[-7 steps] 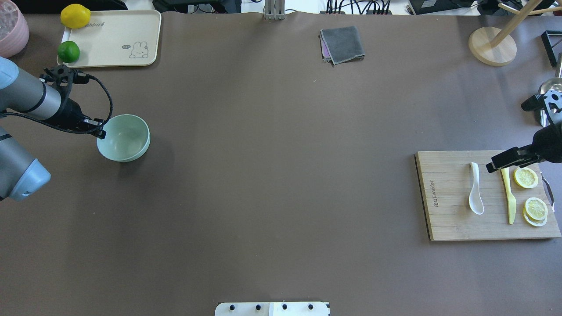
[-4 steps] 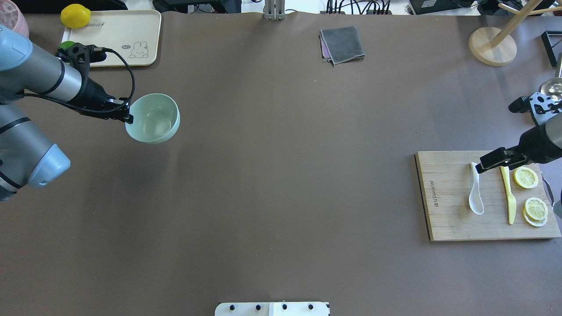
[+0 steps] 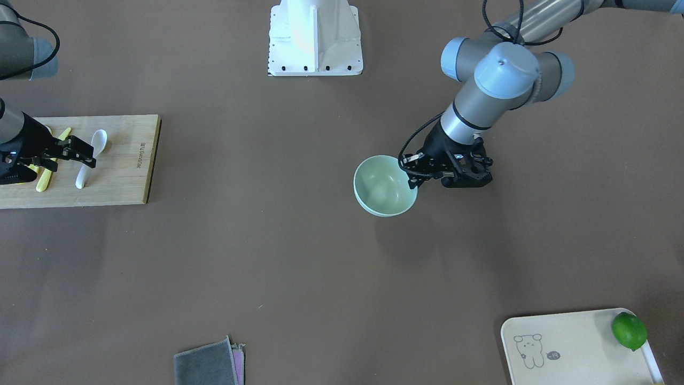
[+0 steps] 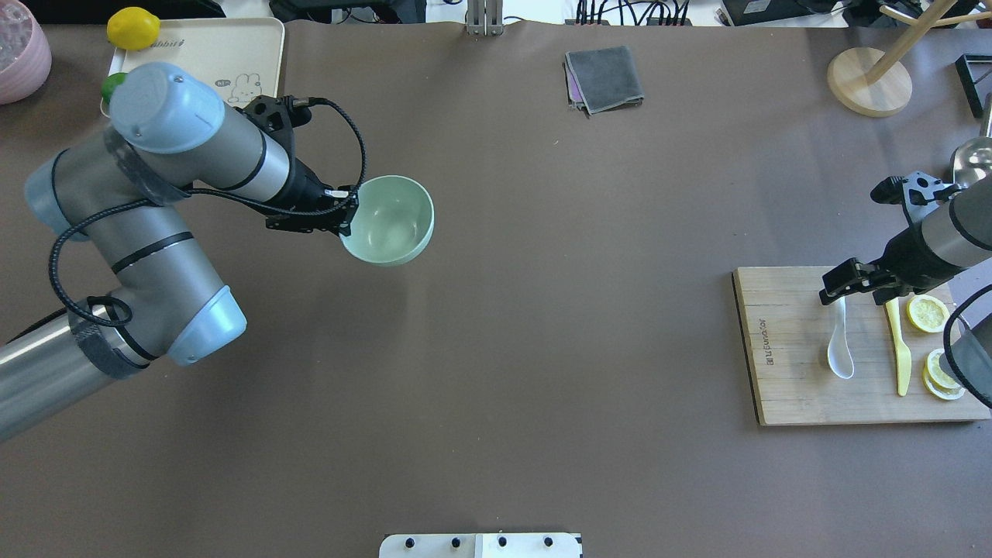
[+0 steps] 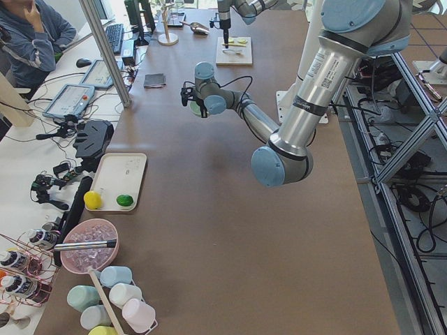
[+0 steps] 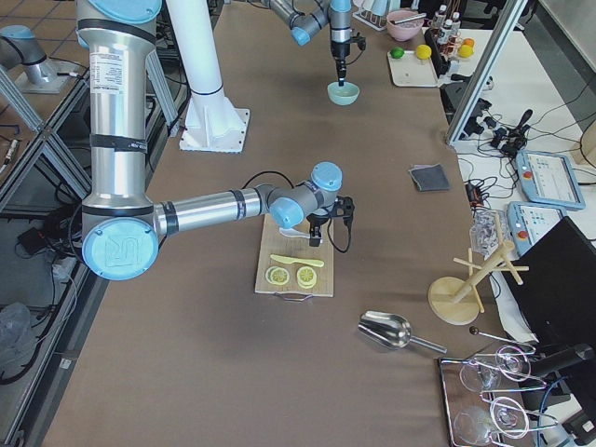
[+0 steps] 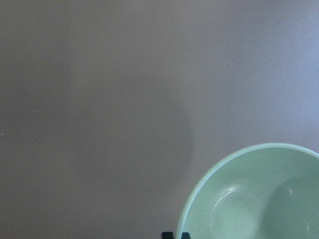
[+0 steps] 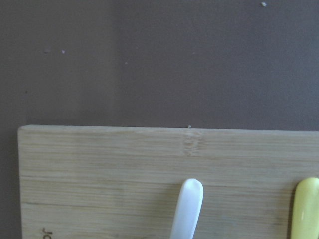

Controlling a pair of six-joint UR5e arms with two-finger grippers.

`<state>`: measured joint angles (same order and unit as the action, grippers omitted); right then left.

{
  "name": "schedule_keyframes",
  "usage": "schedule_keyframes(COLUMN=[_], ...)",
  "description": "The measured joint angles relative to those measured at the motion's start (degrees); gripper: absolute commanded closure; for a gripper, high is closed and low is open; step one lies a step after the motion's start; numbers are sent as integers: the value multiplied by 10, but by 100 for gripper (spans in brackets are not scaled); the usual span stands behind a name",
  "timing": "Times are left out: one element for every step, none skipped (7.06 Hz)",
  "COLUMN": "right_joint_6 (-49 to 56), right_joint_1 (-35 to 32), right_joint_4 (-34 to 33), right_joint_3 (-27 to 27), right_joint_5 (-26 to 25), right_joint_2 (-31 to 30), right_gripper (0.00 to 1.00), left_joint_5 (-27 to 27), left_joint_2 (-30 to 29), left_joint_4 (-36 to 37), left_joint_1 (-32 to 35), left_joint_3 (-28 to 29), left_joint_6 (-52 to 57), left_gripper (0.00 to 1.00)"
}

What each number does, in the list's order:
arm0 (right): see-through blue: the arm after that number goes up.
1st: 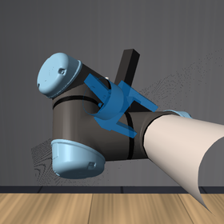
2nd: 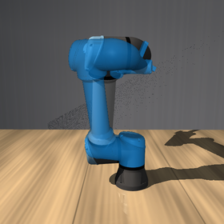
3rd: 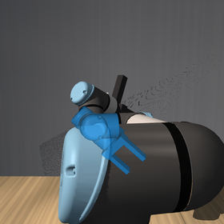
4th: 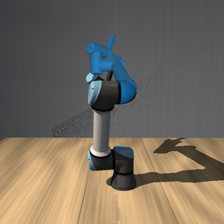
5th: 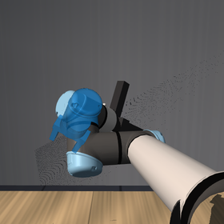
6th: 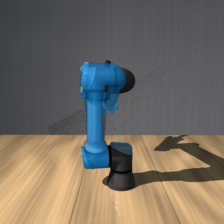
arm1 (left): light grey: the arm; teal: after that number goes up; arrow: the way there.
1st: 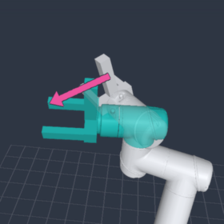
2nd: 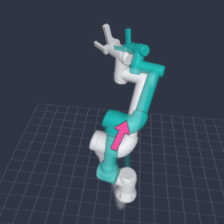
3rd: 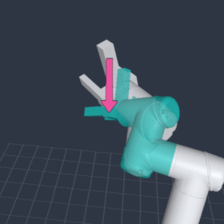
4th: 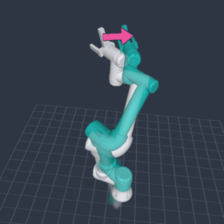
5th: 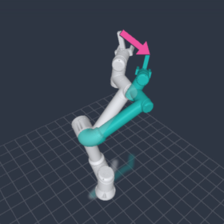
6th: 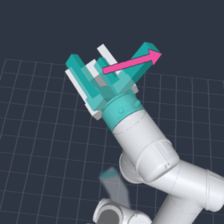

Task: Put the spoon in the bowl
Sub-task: 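Slide green bowl toward table center with left gripper while right gripper grasps spoon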

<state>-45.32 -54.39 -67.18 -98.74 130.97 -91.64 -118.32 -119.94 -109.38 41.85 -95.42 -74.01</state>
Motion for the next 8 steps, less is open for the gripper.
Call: schedule_keyframes(right_joint_6=[-28, -44, -49, -51, -51, -51, -51, -50], right_joint_1=[13, 20, 24, 25, 24, 25, 25, 25], right_joint_4=[0, 0, 0, 0, 0, 1, 1, 1], right_joint_3=[7, 10, 10, 10, 9, 9, 7, 5], right_joint_5=[-11, -17, -19, -19, -18, -17, -16, -14], right_joint_2=[6, 6, 5, 5, 4, 4, 4, 4], right_gripper=[29, 40, 53, 72, 93, 100, 100, 100], left_joint_5=[21, 36, 44, 49, 59, 71, 80, 91], left_joint_2=[-11, -21, -33, -45, -53, -57, -59, -59], left_joint_4=[8, 10, 11, 12, 12, 12, 12, 12], left_joint_1=[-20, -36, -45, -53, -63, -74, -83, -94], left_joint_3=[3, 9, 17, 24, 28, 28, 29, 30], left_joint_6=[-11, -19, -28, -41, -54, -62, -65, -66], left_gripper=[100, 100, 100, 100, 100, 100, 100, 100])
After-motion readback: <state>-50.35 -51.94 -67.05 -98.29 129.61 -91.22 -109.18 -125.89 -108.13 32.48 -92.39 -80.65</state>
